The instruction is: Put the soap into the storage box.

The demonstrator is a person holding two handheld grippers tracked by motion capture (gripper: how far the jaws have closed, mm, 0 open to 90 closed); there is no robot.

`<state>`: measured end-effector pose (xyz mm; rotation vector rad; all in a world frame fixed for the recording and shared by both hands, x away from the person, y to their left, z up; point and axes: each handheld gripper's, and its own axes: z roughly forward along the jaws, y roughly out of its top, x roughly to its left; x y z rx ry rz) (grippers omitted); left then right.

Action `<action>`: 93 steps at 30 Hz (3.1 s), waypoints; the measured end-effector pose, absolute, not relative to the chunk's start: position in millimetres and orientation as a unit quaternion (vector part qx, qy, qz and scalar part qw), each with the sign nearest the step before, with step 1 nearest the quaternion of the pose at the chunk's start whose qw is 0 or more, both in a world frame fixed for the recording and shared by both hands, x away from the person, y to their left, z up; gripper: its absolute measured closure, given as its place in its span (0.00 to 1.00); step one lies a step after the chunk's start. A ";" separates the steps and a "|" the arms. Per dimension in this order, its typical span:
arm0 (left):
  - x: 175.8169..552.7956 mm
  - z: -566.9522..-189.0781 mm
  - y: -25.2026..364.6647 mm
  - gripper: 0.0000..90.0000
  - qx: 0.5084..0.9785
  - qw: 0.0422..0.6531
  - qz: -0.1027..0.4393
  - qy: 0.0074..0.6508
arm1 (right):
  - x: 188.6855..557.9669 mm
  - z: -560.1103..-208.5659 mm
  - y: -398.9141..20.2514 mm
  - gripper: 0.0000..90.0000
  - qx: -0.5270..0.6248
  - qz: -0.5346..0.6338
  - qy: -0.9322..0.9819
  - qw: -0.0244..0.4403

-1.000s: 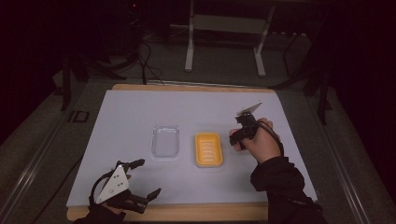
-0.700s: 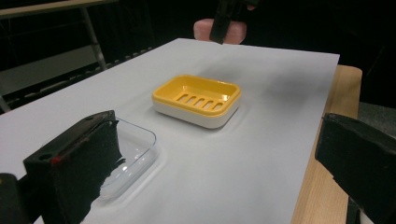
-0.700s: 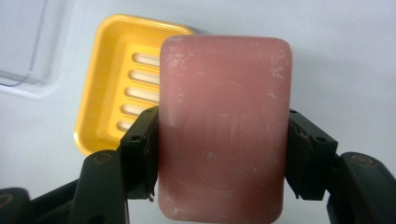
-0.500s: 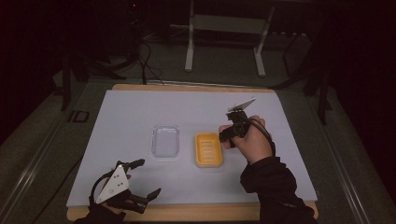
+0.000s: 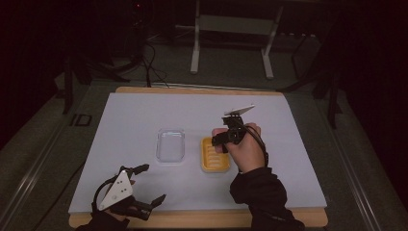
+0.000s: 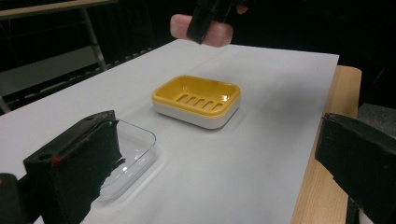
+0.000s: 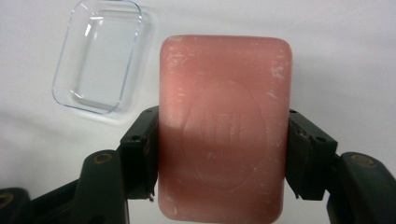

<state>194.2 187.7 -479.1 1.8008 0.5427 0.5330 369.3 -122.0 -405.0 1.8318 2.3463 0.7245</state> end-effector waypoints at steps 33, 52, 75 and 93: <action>193.2 -478.9 187.3 0.01 0.766 0.559 0.223 0.227 | 375.5 -487.3 -93.7 0.42 0.631 0.192 0.749 0.065; 193.5 -479.1 187.2 0.01 0.767 0.557 0.222 0.227 | 377.5 -461.2 -101.9 0.31 0.589 0.200 0.782 0.042; 194.1 -479.5 187.0 0.01 0.768 0.554 0.225 0.229 | 382.2 -445.0 -170.2 0.23 0.438 0.252 0.863 0.023; 194.4 -479.9 186.6 0.01 0.769 0.553 0.225 0.230 | 362.7 -445.6 -223.6 0.16 0.419 0.281 0.858 0.099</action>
